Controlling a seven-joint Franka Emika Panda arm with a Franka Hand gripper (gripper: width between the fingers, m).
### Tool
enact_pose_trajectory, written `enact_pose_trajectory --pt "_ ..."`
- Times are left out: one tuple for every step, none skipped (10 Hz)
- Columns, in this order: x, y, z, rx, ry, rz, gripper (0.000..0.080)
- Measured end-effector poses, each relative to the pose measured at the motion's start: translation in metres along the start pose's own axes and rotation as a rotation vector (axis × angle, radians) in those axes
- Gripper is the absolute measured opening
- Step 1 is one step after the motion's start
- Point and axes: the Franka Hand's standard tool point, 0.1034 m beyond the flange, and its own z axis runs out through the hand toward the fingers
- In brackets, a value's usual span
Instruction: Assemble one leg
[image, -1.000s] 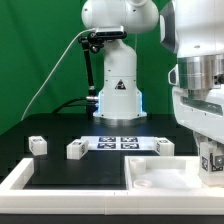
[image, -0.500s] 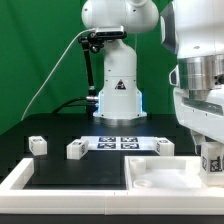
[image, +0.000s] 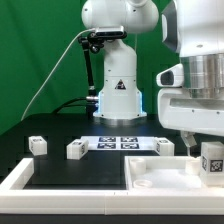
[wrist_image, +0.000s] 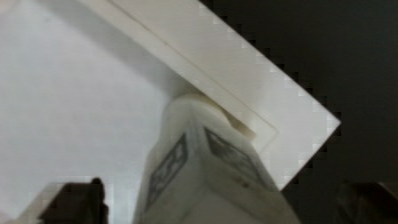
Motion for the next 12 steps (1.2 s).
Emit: enact_pose_trajectory --pt "0.0005 0.0 -0.0001 -0.002 0.002 -0.134 0.0649" --pt "0.0013 -0.0004 -0.0003 -0.007 0.008 -0.263 0.0649" --pt "0.0009 -0.0009 -0.0002 -0.014 0.012 -0.361 0.0649" --pt "0.0005 -0.0019 -0.0002 -0.016 0.012 -0.432 0.0649" --pt "0.0008 -0.002 -0.0003 -0.03 0.02 -0.562 0.0649" --pt "0.001 -0.0017 -0.0003 -0.046 0.026 -0.678 0.0649" --pt "0.0014 -0.0014 -0.0003 -0.054 0.029 -0.749 0.0649" --pt "0.0016 -0.0014 -0.0003 -0.054 0.029 -0.775 0.0528" --pt "0.0018 -0.0013 -0.0004 -0.053 0.028 -0.796 0.0388" --pt "0.0019 -0.0012 -0.0004 -0.053 0.028 -0.796 0.0388" --pt "0.0021 -0.0011 -0.0004 -0.053 0.028 -0.795 0.029" --pt "0.0021 -0.0011 -0.0004 -0.052 0.028 -0.783 0.029"
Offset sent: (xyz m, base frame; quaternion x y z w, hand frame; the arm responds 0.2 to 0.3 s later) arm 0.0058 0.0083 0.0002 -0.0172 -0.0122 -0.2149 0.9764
